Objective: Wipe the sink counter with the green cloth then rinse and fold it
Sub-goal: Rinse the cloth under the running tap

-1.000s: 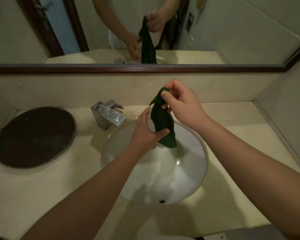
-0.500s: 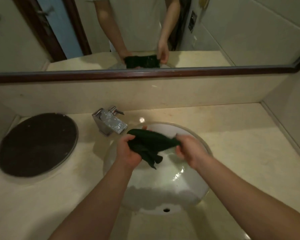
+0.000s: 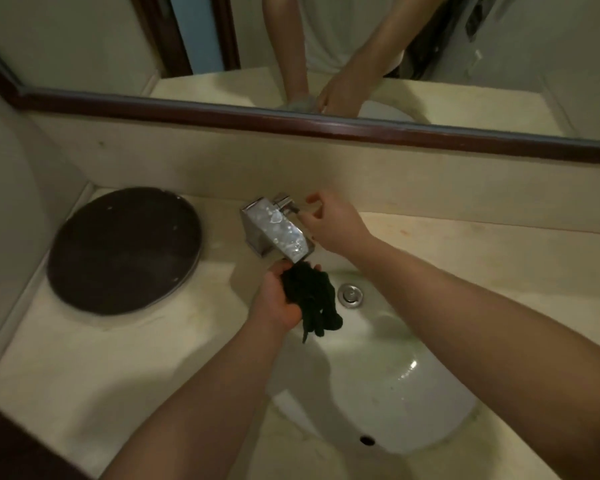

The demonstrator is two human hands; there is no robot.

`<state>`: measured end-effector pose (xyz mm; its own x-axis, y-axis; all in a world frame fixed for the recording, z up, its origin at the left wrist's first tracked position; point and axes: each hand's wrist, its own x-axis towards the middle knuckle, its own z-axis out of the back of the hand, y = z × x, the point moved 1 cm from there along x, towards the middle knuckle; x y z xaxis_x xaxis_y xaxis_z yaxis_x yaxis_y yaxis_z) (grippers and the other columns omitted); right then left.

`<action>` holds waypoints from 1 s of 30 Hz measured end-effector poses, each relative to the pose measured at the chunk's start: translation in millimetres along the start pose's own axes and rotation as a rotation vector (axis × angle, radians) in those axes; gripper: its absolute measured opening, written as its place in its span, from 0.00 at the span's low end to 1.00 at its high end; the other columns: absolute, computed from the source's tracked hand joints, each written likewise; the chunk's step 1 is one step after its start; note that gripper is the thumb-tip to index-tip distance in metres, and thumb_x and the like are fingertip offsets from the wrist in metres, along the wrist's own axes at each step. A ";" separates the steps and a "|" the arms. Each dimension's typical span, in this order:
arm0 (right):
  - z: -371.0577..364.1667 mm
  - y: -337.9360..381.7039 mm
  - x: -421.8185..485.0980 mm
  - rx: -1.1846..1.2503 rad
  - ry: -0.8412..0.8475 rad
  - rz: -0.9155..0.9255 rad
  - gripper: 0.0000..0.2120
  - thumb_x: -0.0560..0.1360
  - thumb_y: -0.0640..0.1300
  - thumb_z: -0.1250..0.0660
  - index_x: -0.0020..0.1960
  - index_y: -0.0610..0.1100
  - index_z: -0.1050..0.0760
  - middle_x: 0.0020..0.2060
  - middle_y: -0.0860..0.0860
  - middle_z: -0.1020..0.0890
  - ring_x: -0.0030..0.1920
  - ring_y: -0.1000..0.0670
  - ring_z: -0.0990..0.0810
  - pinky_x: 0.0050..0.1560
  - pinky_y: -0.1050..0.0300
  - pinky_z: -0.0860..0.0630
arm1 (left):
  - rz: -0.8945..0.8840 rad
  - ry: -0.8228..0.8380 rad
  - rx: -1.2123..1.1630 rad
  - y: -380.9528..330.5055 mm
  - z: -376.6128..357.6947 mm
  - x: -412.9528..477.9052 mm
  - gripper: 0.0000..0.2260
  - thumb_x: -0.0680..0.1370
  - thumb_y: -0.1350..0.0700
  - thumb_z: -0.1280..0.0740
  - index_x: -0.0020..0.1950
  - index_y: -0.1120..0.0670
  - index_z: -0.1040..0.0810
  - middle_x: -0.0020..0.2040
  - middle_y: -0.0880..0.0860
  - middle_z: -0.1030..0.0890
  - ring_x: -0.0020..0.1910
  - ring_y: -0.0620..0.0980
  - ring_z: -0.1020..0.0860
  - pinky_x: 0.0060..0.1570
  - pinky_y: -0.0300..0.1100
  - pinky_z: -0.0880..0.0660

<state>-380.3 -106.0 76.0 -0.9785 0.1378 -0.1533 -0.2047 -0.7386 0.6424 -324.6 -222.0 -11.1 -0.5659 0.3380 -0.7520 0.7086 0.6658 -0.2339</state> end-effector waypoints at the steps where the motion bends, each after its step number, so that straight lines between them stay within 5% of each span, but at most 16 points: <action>1: -4.9 0.1 6.4 -0.099 -0.010 0.065 0.17 0.77 0.50 0.35 0.62 0.42 0.25 0.52 0.43 0.18 0.52 0.42 0.20 0.52 0.50 0.25 | 0.003 0.007 -0.007 -1.1 -2.5 1.2 0.13 0.68 0.55 0.29 0.50 0.59 0.20 0.41 0.58 0.18 0.49 0.57 0.20 0.50 0.51 0.22; 5: -12.8 -11.0 21.2 -0.283 -0.068 0.132 0.12 0.79 0.46 0.38 0.58 0.42 0.23 0.51 0.42 0.17 0.52 0.40 0.21 0.47 0.51 0.27 | 0.013 -0.009 0.038 -2.0 -9.7 5.2 0.14 0.68 0.53 0.29 0.51 0.59 0.19 0.45 0.59 0.18 0.52 0.59 0.21 0.56 0.53 0.23; 9: -21.1 -17.1 25.4 -0.174 -0.147 0.076 0.11 0.79 0.47 0.38 0.56 0.43 0.22 0.47 0.43 0.17 0.47 0.41 0.20 0.43 0.53 0.28 | 0.023 -0.011 0.027 1.4 -12.9 11.5 0.09 0.71 0.54 0.30 0.47 0.59 0.20 0.41 0.59 0.19 0.44 0.58 0.19 0.57 0.52 0.24; 11: -25.7 -21.9 17.1 -0.020 -0.186 -0.009 0.13 0.79 0.49 0.39 0.58 0.43 0.23 0.46 0.45 0.16 0.47 0.43 0.20 0.42 0.55 0.30 | 0.014 0.005 0.023 2.8 -13.6 14.4 0.11 0.70 0.55 0.30 0.49 0.58 0.20 0.42 0.59 0.18 0.43 0.58 0.19 0.56 0.52 0.23; 14: -39.9 -49.4 -4.8 0.296 -0.201 -0.389 0.17 0.79 0.55 0.43 0.56 0.43 0.25 0.50 0.46 0.18 0.51 0.44 0.20 0.48 0.54 0.27 | 0.040 -0.044 0.005 4.8 -14.7 20.2 0.14 0.74 0.50 0.31 0.52 0.59 0.20 0.46 0.60 0.17 0.49 0.59 0.19 0.59 0.54 0.25; 17: -66.9 -77.1 -33.7 0.600 -0.090 -0.755 0.27 0.72 0.64 0.44 0.52 0.44 0.22 0.51 0.43 0.17 0.50 0.42 0.19 0.56 0.47 0.22 | 0.034 -0.031 -0.046 6.1 -17.3 23.0 0.14 0.71 0.49 0.30 0.48 0.59 0.18 0.41 0.58 0.16 0.47 0.59 0.18 0.58 0.53 0.25; 19: -83.1 -85.1 -48.9 0.911 -0.033 -0.938 0.29 0.68 0.67 0.41 0.54 0.46 0.20 0.46 0.43 0.16 0.46 0.44 0.17 0.49 0.51 0.20 | 0.011 0.009 -0.075 6.5 -17.0 24.8 0.13 0.72 0.49 0.32 0.40 0.59 0.16 0.39 0.57 0.16 0.44 0.57 0.18 0.59 0.53 0.25; 21: -93.9 -81.6 -56.8 1.236 0.081 -0.962 0.23 0.75 0.63 0.40 0.52 0.45 0.19 0.42 0.44 0.14 0.47 0.44 0.18 0.49 0.53 0.21 | -0.013 0.028 -0.085 6.6 -17.1 24.9 0.17 0.75 0.48 0.35 0.35 0.58 0.17 0.37 0.57 0.17 0.43 0.57 0.19 0.59 0.51 0.26; 24: -102.0 -73.3 -62.5 1.508 0.184 -0.949 0.28 0.75 0.66 0.43 0.63 0.47 0.22 0.58 0.43 0.17 0.61 0.43 0.21 0.65 0.49 0.27 | -0.034 0.040 -0.069 5.1 -16.6 25.8 0.16 0.75 0.48 0.36 0.37 0.58 0.18 0.36 0.57 0.17 0.39 0.56 0.18 0.54 0.49 0.24; 26: -101.1 -72.9 -58.8 1.625 0.140 -0.931 0.28 0.77 0.63 0.44 0.66 0.46 0.23 0.60 0.41 0.19 0.60 0.43 0.21 0.65 0.49 0.28 | -0.070 0.026 -0.006 1.0 -16.1 25.1 0.17 0.76 0.48 0.37 0.36 0.57 0.19 0.35 0.57 0.19 0.34 0.55 0.19 0.46 0.47 0.24; 30: -98.0 -72.9 -59.6 1.516 0.132 -0.919 0.21 0.79 0.59 0.44 0.54 0.46 0.20 0.41 0.44 0.14 0.49 0.44 0.19 0.60 0.49 0.27 | -0.191 -0.032 0.182 -6.1 -13.4 26.9 0.13 0.77 0.47 0.39 0.41 0.54 0.21 0.40 0.55 0.20 0.41 0.53 0.21 0.45 0.46 0.25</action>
<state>-304.7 -125.0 -35.3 -0.5542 0.0110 -0.8323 -0.5485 0.7473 0.3751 -349.9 -208.0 -21.7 -0.6850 0.1949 -0.7020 0.6561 0.5838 -0.4782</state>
